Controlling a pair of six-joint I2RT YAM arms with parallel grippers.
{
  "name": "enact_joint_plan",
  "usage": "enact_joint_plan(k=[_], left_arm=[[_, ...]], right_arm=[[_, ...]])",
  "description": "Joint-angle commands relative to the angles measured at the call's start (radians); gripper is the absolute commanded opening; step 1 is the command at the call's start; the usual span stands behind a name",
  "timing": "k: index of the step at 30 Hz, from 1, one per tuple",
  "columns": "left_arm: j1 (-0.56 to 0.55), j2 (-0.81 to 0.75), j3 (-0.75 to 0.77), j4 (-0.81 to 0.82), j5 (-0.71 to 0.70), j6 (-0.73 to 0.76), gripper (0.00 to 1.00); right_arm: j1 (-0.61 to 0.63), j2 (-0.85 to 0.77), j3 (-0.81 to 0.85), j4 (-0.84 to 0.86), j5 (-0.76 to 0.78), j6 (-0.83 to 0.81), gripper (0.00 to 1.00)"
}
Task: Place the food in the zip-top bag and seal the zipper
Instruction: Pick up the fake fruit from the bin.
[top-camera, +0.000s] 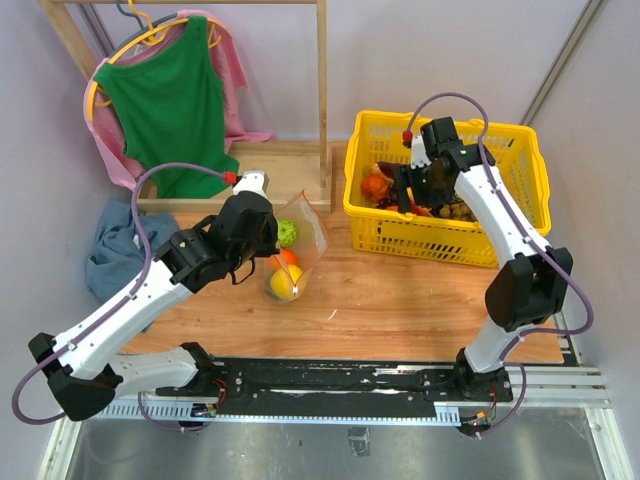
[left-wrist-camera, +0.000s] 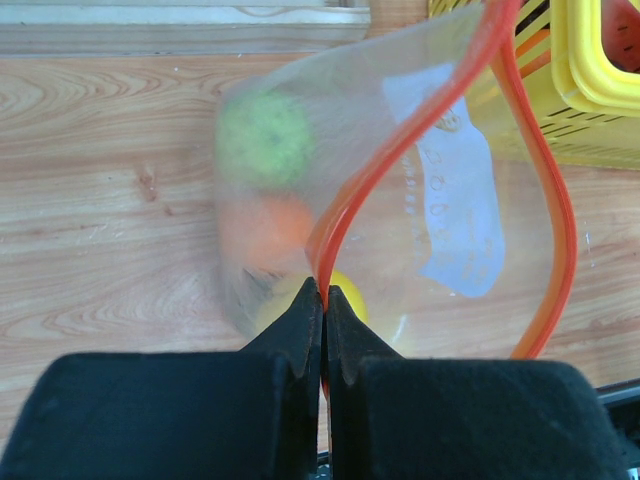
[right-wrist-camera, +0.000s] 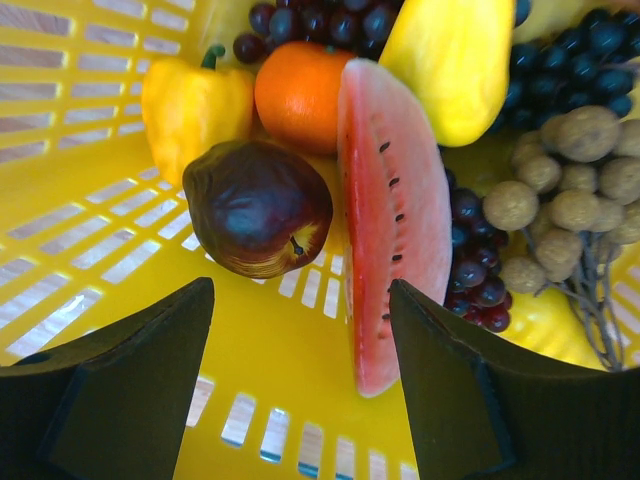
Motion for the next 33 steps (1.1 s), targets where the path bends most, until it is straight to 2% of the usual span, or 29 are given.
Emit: enact_joint_plan(k=[1, 6, 11, 16, 26, 30, 33], left_arm=[[0.007, 0.002, 0.002, 0.043, -0.021, 0.010, 0.00], [0.009, 0.008, -0.001, 0.042, -0.019, 0.012, 0.00], [0.013, 0.006, -0.011, 0.044, -0.020, 0.011, 0.00], [0.016, 0.002, -0.024, 0.051, -0.019, 0.007, 0.00], [0.018, -0.026, -0.049, 0.063, -0.024, -0.005, 0.00], [0.019, -0.030, -0.057, 0.069, -0.021, -0.003, 0.00], [0.019, -0.028, -0.057, 0.072, -0.018, 0.001, 0.00]], right_arm=[[-0.013, 0.050, -0.011, -0.091, -0.089, -0.018, 0.73], [-0.012, 0.126, -0.036, -0.090, -0.109, -0.025, 0.73], [-0.012, 0.228, 0.028, -0.099, -0.109, -0.021, 0.73], [-0.011, 0.270, 0.070, -0.018, -0.111, 0.006, 0.74], [-0.014, 0.200, 0.074, 0.166, 0.030, 0.104, 0.74], [-0.015, 0.160, 0.079, 0.140, 0.048, 0.085, 0.79], [-0.016, 0.148, 0.098, 0.074, -0.002, 0.048, 0.83]])
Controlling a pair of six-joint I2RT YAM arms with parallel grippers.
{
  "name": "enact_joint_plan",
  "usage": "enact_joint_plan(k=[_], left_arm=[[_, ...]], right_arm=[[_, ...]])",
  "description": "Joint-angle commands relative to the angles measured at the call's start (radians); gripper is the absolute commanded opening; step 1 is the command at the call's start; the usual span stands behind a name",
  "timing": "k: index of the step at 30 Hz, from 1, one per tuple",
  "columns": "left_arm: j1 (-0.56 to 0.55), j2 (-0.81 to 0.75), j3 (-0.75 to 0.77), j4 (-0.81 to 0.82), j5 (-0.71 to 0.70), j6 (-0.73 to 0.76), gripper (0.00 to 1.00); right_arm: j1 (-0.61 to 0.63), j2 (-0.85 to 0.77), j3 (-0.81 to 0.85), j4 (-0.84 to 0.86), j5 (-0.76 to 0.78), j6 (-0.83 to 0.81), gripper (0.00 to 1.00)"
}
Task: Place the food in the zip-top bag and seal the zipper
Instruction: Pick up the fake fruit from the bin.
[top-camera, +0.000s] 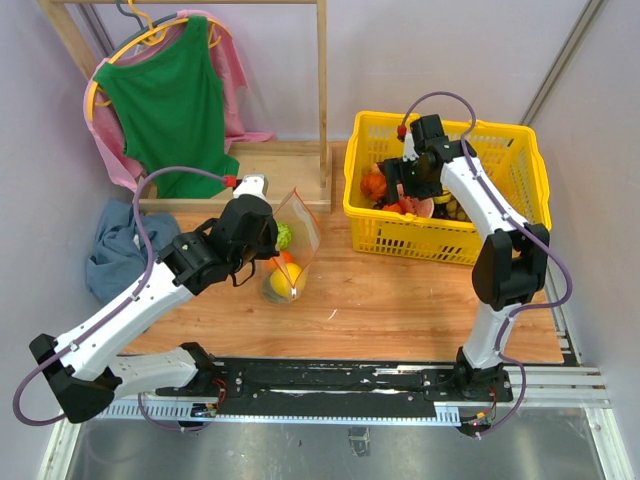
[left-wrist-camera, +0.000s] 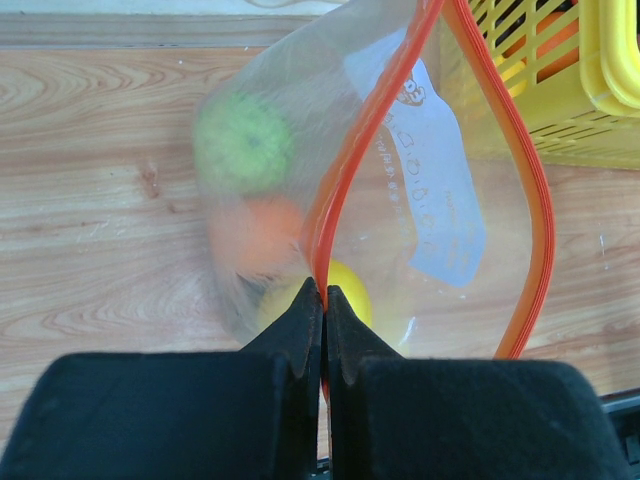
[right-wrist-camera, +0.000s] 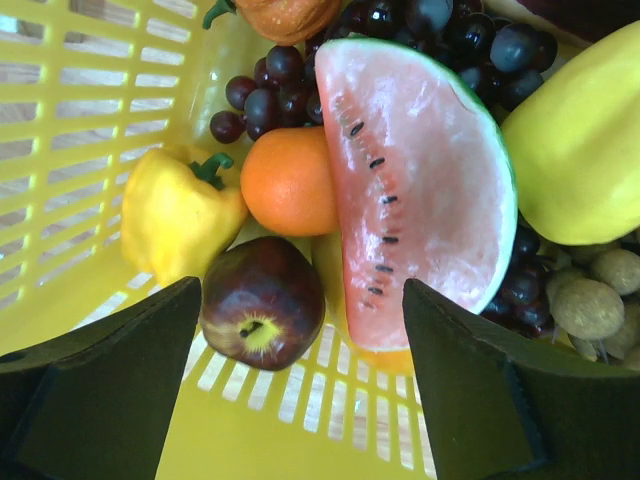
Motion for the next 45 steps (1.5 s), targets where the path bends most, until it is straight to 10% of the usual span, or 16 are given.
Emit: enact_joint_plan(k=[1, 28, 45], left_arm=[[0.008, -0.016, -0.005, 0.042, -0.015, -0.001, 0.00], [0.009, -0.021, -0.018, 0.061, 0.043, -0.011, 0.00], [0.010, -0.001, -0.012, 0.062, 0.042, -0.035, 0.00]], right_arm=[[-0.006, -0.047, 0.053, -0.096, -0.034, -0.041, 0.84], [-0.001, 0.137, -0.054, -0.179, -0.285, -0.028, 0.93], [0.004, -0.102, -0.104, -0.089, -0.206, -0.006, 0.29]])
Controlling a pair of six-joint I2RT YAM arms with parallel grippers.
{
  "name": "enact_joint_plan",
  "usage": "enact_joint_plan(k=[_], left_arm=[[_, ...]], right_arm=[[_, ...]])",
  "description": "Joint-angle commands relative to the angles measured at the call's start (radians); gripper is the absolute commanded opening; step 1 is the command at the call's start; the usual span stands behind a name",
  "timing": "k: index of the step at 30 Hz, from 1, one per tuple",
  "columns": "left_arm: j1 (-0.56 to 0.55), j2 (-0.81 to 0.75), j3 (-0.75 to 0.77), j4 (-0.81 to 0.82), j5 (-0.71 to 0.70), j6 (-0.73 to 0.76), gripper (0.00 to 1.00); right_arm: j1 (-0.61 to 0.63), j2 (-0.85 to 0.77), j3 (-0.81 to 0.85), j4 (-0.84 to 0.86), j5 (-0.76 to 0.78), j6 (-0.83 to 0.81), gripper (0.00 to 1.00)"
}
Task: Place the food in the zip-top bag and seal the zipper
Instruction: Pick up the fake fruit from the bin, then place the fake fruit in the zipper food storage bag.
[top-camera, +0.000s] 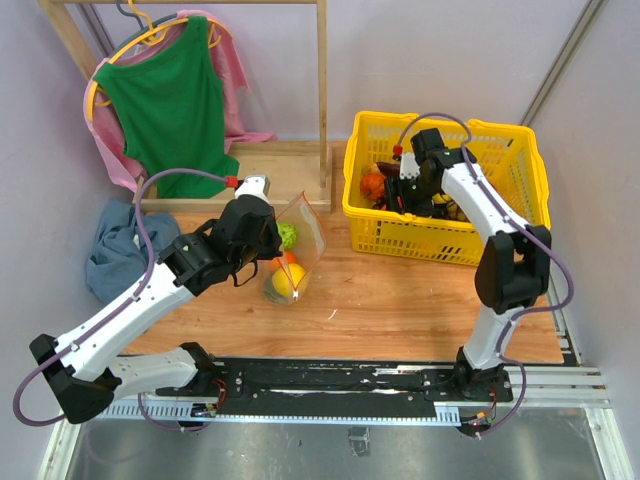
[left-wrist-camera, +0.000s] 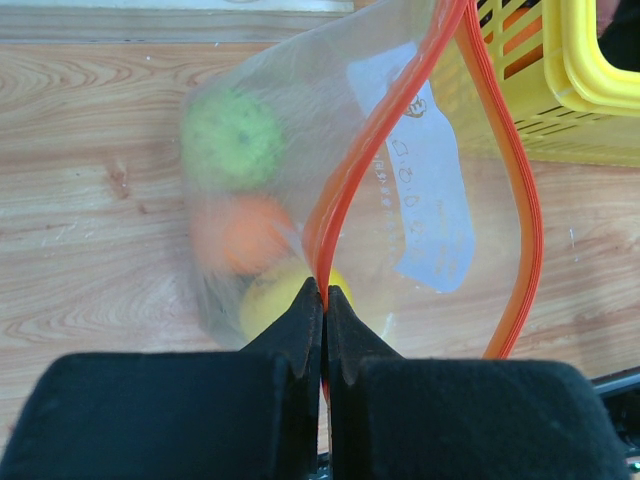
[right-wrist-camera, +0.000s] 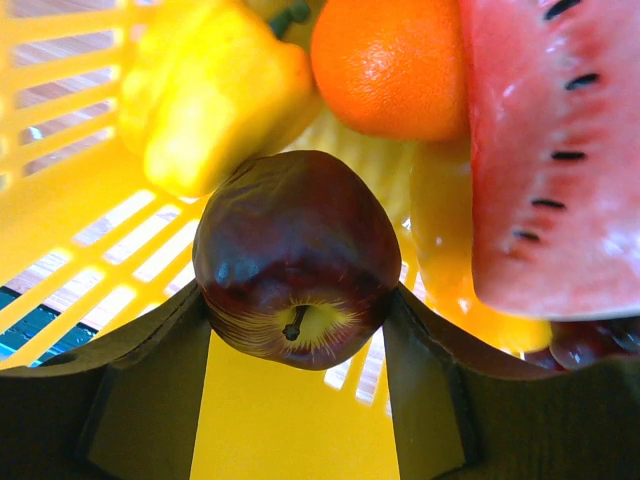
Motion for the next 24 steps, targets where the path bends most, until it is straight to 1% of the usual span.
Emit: enact_joint_plan(k=[1, 3, 7, 12, 17, 24], left_arm=[[0.008, 0.003, 0.001, 0.025, -0.005, -0.019, 0.00], [0.009, 0.005, 0.001, 0.023, -0.004, -0.024, 0.00], [0.008, 0.009, 0.004, 0.025, -0.006, -0.031, 0.00], [0.009, 0.022, 0.009, 0.029, 0.004, -0.033, 0.00], [0.009, 0.031, 0.020, 0.030, 0.009, -0.029, 0.00], [0.009, 0.033, 0.031, 0.037, 0.019, -0.035, 0.00]], right_arm=[[0.013, -0.119, -0.025, 0.051, 0.014, 0.010, 0.28], [0.020, -0.157, -0.033, 0.058, 0.051, 0.011, 0.25], [0.035, -0.232, -0.043, 0.072, 0.182, 0.017, 0.20], [0.075, -0.339, -0.062, 0.117, 0.307, 0.017, 0.19], [0.110, -0.427, -0.074, 0.147, 0.367, 0.019, 0.16], [0.146, -0.517, -0.058, 0.150, 0.380, 0.016, 0.16]])
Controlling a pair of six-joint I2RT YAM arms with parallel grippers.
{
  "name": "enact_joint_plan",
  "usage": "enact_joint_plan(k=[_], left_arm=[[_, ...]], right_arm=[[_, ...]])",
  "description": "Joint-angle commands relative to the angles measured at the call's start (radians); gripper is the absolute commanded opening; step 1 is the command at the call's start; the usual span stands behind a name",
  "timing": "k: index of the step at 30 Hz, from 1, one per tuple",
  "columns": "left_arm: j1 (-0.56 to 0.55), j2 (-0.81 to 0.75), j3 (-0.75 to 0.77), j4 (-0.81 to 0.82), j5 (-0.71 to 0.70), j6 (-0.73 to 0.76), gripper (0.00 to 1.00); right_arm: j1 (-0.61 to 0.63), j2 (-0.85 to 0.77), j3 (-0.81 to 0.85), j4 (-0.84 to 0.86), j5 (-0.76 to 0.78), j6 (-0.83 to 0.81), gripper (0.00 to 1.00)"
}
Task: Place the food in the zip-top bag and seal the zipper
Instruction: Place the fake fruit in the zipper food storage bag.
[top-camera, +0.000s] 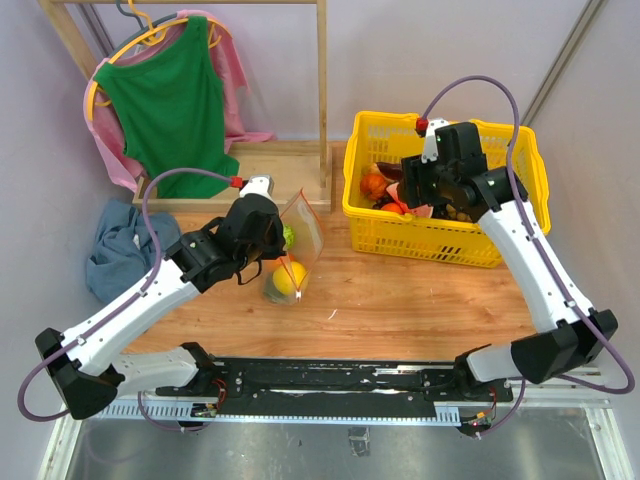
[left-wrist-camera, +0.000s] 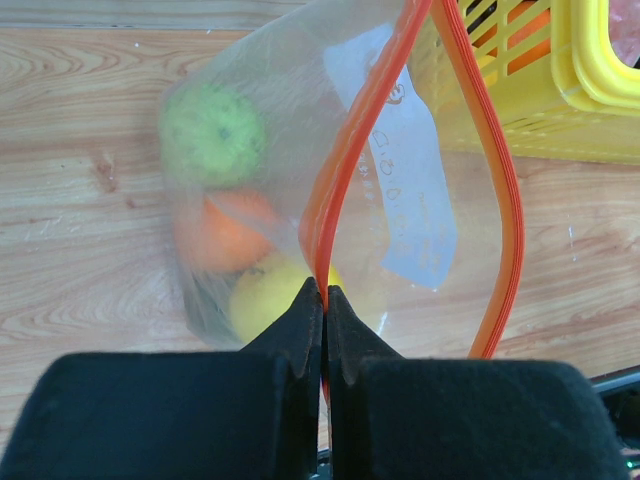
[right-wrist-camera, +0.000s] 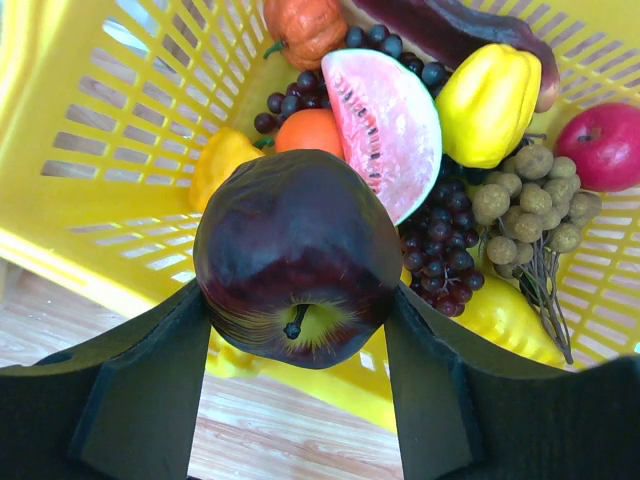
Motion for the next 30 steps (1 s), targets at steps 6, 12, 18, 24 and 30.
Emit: enact_joint_plan(k=[6, 12, 18, 24, 30], left_arm=[[0.009, 0.004, 0.035, 0.045, -0.003, -0.044, 0.00], [0.009, 0.006, 0.037, 0.049, -0.002, -0.050, 0.00], [0.009, 0.004, 0.039, 0.051, -0.004, -0.050, 0.00], [0.009, 0.002, 0.039, 0.052, -0.001, -0.053, 0.00], [0.009, -0.005, 0.028, 0.060, 0.002, -0.055, 0.00]], right_arm=[[0.102, -0.090, 0.029, 0.015, -0.007, 0.002, 0.15], [0.213, -0.131, 0.047, 0.030, -0.069, 0.013, 0.16], [0.368, -0.113, 0.071, 0.053, -0.104, 0.035, 0.16], [0.495, -0.057, 0.068, 0.099, -0.082, 0.066, 0.16], [0.551, 0.001, 0.044, 0.168, -0.043, 0.119, 0.18]])
